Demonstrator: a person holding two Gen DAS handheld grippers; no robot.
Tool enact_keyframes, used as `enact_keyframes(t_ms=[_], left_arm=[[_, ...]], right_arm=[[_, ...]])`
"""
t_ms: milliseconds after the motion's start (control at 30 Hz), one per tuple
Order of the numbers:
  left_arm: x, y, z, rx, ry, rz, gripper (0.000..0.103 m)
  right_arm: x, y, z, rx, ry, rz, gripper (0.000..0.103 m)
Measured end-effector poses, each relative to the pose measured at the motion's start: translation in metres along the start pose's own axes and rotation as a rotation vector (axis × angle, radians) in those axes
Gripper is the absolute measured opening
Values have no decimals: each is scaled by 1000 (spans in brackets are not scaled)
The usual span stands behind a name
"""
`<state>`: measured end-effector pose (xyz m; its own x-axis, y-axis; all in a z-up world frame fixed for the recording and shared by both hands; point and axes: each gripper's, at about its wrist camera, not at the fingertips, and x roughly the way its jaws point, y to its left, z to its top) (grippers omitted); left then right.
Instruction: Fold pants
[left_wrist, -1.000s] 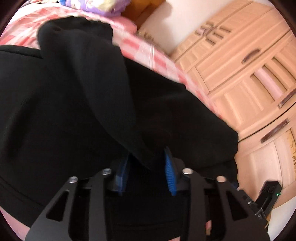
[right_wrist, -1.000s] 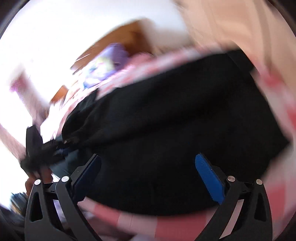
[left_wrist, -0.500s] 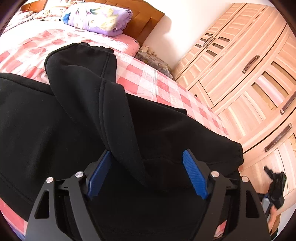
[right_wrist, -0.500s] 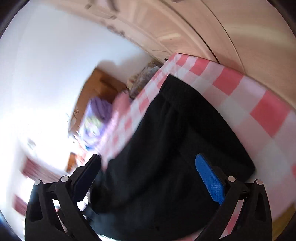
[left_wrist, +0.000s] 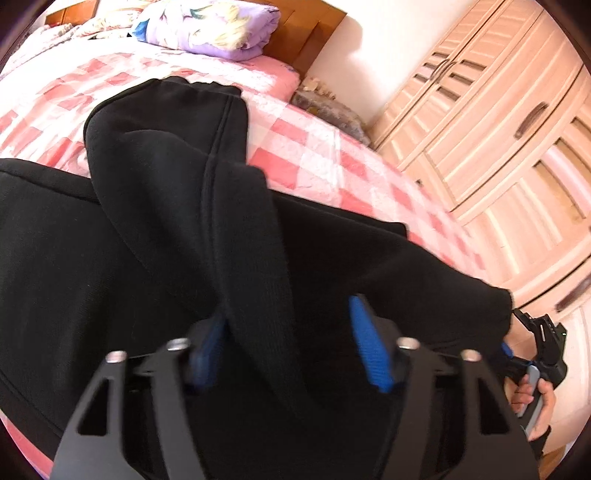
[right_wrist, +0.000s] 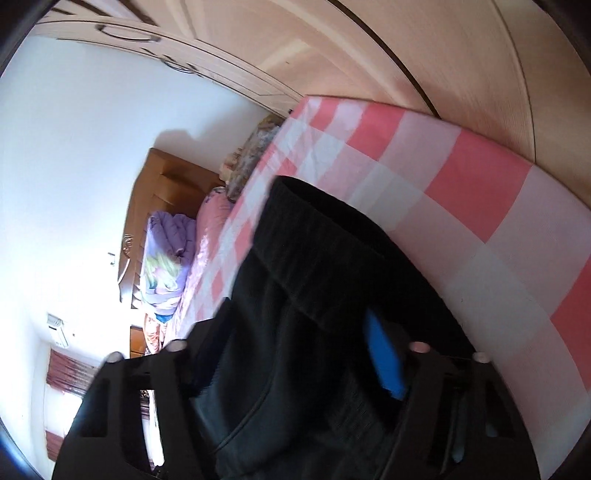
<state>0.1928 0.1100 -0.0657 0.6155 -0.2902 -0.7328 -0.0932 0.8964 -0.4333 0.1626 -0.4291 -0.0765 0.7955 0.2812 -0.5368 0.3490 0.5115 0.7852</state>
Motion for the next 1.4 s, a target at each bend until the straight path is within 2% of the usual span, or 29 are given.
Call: enact_keyframes(t_ms=[67,100,133,233,400,500,600,700,767,833,900,1133,1200,1300,1400], left_arm=[[1,5,2,-11,-3,30,19],[0,8,4,-22,-2,13,13],[-3,12,7,-36,-9,-4,11],[-18,12,15,-23,-46,-29,10],[-63,6,36,-25,-138,-80,10],[-100,9,38,-17,-175,-113,10],[-124,16,17,32,-187,-93,11],[-112,34,-14,39,-119,-70,11],[-86,45,-35,32,-45,-37,11],[-64,53,-49,41,-15,12,11],[-58,55,-54,41,-14,38,11],[-86,50,-53,67,-89,26,11],[-77,50,-55,77,-68,46,11],[-59,65,-61,27,-12,53,11],[-69,65,-61,18,-39,29,11]], right_arm=[[-1,-4,-3,7,-8,-23,37],[-2,-6,-4,0,-21,-17,33],[-4,-6,-5,-15,-31,-10,32],[-16,10,-11,-99,-84,-6,27],[-74,53,-35,-235,-196,53,25],[-114,59,-51,-279,-228,86,22],[-138,39,-72,-289,-222,68,21],[-130,1,-93,-267,-158,-19,21],[-117,-27,-103,-220,-102,-54,21],[-111,-48,-114,-211,-87,-91,21],[-118,-52,-118,-199,-92,-70,20],[-130,-39,-121,-248,-111,-63,20],[-122,-43,-120,-221,-94,-78,20],[-120,-55,-120,-159,-76,-47,19],[-129,-37,-123,-215,-91,-60,19]])
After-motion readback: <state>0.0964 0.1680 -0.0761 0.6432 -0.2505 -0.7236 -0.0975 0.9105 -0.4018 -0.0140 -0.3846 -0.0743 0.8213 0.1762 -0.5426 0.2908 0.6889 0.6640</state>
